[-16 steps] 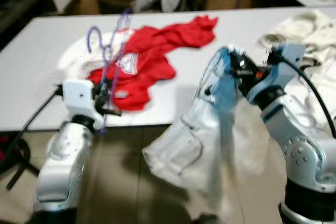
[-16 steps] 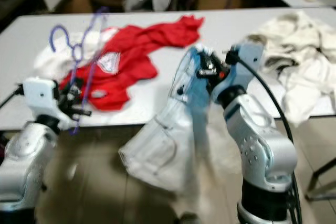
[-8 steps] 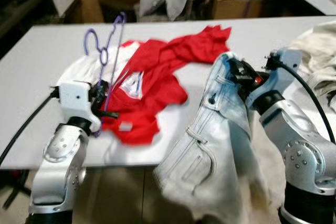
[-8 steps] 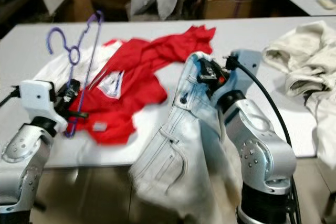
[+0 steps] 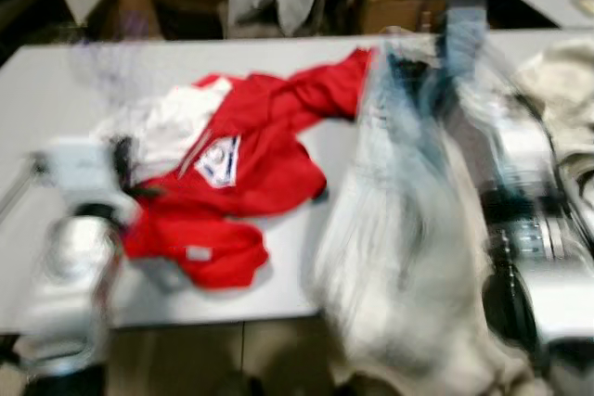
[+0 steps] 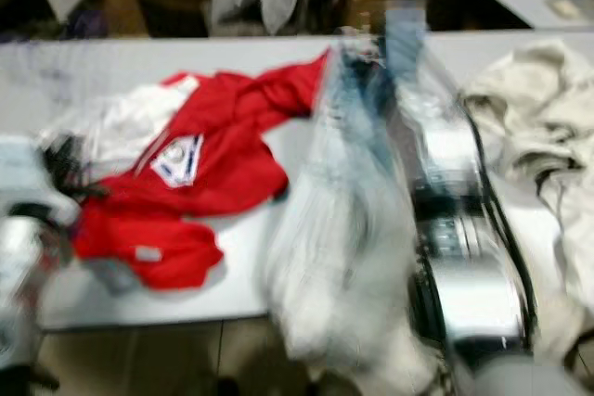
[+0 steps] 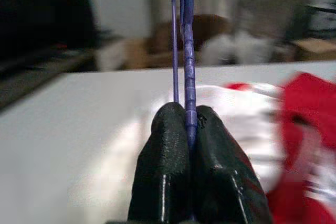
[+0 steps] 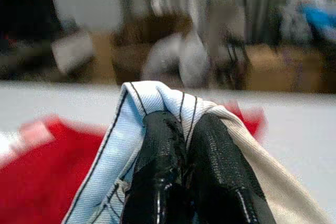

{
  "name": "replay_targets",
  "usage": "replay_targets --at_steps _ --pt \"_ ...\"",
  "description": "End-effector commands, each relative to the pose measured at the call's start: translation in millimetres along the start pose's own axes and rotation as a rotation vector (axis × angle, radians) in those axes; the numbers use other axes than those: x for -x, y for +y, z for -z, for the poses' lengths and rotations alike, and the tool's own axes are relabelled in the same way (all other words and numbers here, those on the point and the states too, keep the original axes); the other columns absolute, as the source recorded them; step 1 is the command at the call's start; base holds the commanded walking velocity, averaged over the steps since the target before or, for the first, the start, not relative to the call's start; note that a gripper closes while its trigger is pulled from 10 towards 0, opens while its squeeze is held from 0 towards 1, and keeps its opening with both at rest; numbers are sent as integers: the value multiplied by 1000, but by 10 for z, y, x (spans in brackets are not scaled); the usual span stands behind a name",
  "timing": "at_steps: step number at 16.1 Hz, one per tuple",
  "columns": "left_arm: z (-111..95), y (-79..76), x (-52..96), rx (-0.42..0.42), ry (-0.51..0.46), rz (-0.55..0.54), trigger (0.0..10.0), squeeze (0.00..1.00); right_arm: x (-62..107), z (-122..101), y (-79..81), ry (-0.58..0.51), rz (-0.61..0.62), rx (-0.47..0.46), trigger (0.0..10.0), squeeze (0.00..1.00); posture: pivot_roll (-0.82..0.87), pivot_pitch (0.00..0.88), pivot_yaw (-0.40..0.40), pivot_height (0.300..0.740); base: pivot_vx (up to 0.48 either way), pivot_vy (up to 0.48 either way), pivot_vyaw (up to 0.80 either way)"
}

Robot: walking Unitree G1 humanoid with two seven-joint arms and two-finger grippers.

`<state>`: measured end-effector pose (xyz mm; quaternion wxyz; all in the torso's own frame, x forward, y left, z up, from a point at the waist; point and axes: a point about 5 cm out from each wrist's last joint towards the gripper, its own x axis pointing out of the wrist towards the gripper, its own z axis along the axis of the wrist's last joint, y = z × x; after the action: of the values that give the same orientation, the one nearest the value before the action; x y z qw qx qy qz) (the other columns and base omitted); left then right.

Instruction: Hang hanger

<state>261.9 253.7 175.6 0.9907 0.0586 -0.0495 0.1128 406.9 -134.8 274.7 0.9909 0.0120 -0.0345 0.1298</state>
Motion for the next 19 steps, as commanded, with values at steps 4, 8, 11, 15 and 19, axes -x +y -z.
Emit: replay_targets --at_steps 4,8,11,15,19 --pt "-147 454 54 -69 -41 -166 10000 0 28 -895 1635 -396 -729 109 10000 0 -44 29 -12 740 0 0 0" --pt "-142 531 114 -83 -37 -195 10000 0 -15 8 1827 -155 -880 264 10000 0 -30 35 -17 740 0 0 0" --pt "-133 487 86 -88 -25 -167 10000 0 54 816 1642 116 -770 348 10000 0 -31 47 -3 740 0 0 0" --pt "-168 515 35 -92 -29 -153 10000 0 55 850 1444 65 -715 180 10000 1000 -34 57 22 740 0 0 0" --pt "-219 385 -69 -64 -50 -84 10000 0 80 653 1263 -5 -777 82 10000 1000 -43 48 44 740 0 0 0"
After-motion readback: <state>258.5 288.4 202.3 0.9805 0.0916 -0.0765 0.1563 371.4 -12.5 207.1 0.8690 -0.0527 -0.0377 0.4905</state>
